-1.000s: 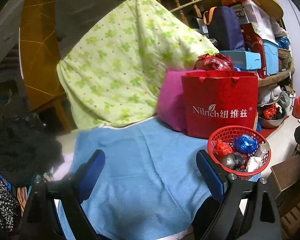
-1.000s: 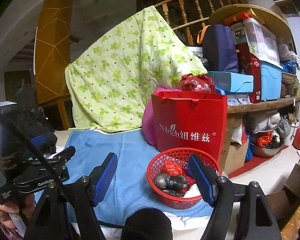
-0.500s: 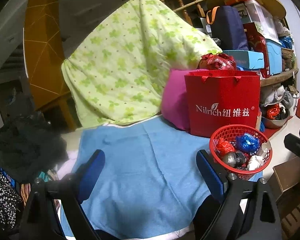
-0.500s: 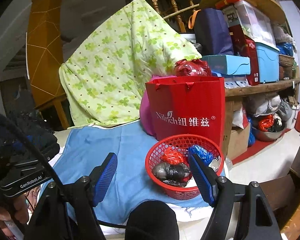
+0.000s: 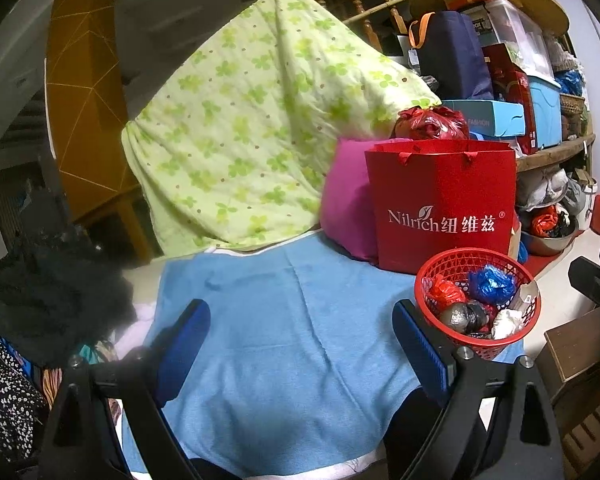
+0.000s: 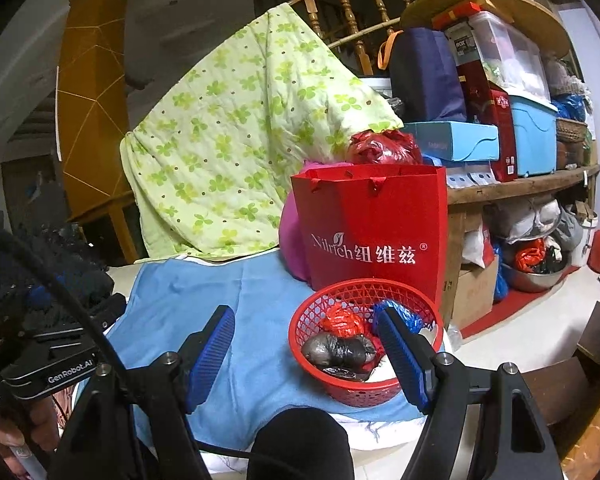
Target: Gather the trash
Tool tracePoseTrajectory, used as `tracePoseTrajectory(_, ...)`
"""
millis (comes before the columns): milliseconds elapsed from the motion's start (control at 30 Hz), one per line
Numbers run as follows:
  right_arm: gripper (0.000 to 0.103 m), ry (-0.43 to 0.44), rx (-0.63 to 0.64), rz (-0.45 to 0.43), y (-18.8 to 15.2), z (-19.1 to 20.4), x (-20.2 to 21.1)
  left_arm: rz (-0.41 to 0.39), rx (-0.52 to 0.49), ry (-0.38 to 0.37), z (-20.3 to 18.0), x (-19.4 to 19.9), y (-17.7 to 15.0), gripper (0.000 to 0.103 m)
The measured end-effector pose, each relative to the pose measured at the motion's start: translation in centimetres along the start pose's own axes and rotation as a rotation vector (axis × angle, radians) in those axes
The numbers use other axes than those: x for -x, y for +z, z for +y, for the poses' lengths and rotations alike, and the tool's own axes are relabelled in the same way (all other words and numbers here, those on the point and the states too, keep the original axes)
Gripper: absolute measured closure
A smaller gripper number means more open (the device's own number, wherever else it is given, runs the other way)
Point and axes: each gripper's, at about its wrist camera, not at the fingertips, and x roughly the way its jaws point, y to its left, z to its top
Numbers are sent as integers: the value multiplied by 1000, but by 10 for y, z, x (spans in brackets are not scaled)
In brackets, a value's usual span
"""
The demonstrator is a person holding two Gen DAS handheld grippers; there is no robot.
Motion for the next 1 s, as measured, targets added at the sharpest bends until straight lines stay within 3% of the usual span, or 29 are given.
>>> tracePoseTrajectory(1000, 26, -20, 23, -17, 1, 2, 2, -8, 1, 2, -4, 8, 4, 11)
